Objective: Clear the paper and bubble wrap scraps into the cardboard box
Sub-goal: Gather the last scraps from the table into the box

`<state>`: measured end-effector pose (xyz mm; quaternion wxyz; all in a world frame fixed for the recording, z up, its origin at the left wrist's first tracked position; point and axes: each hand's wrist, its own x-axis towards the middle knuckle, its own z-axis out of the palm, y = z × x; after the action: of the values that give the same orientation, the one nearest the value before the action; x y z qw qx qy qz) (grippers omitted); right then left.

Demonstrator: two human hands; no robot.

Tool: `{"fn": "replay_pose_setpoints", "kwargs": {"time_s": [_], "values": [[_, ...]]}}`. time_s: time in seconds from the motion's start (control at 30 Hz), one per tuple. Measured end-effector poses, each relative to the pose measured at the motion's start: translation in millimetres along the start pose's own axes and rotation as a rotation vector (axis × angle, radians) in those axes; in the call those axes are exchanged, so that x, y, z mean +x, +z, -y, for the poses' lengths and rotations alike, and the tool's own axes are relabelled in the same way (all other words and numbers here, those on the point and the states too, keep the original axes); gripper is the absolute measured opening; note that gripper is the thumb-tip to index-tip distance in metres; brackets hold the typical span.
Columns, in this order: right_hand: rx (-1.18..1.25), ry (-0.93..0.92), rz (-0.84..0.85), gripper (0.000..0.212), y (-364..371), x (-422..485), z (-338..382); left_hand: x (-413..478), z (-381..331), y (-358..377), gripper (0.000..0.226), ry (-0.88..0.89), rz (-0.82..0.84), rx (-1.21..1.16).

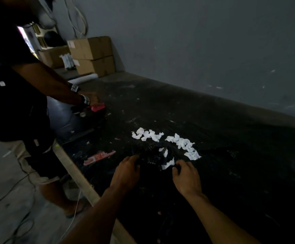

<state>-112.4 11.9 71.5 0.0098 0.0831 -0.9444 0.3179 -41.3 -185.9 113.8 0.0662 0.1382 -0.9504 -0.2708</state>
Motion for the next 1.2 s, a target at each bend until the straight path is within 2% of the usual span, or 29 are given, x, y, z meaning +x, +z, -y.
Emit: {"fn": "replay_pose_setpoints", "kwargs": {"time_s": [0.13, 0.3, 0.57, 0.7, 0.77, 0.87, 0.9, 1.03, 1.1, 1.2], "values": [[0.012, 0.029, 0.029, 0.030, 24, 19, -2, 19, 16, 20, 0.045, -0.007, 0.045, 0.033], [0.009, 0.083, 0.061, 0.036, 58, 37, 7, 49, 56, 36, 0.048, -0.008, 0.182, 0.092], [-0.117, 0.124, 0.074, 0.043, 119, 60, 37, 120, 123, 64, 0.041, 0.185, 0.158, 0.113], [-0.223, 0.161, 0.026, 0.049, 150, 77, 52, 176, 148, 82, 0.051, 0.411, 0.281, 0.083], [-0.217, 0.149, -0.026, 0.047, 164, 80, 47, 195, 156, 89, 0.043, 0.559, 0.258, 0.143], [-0.184, 0.232, -0.142, 0.029, 174, 67, 50, 197, 166, 98, 0.028, 0.840, 0.137, 0.119], [-0.199, 0.244, -0.155, 0.025, 176, 62, 52, 195, 167, 99, 0.027, 0.866, 0.109, 0.099], [-0.131, 0.300, -0.068, 0.015, 173, 61, 62, 188, 159, 96, 0.023, 0.714, 0.222, -0.018], [-0.094, 0.303, -0.096, 0.022, 171, 62, 66, 185, 156, 93, 0.023, 0.653, 0.319, -0.103], [-0.004, 0.344, -0.195, 0.035, 162, 61, 69, 184, 148, 81, 0.024, 0.513, 0.317, -0.258]]}}
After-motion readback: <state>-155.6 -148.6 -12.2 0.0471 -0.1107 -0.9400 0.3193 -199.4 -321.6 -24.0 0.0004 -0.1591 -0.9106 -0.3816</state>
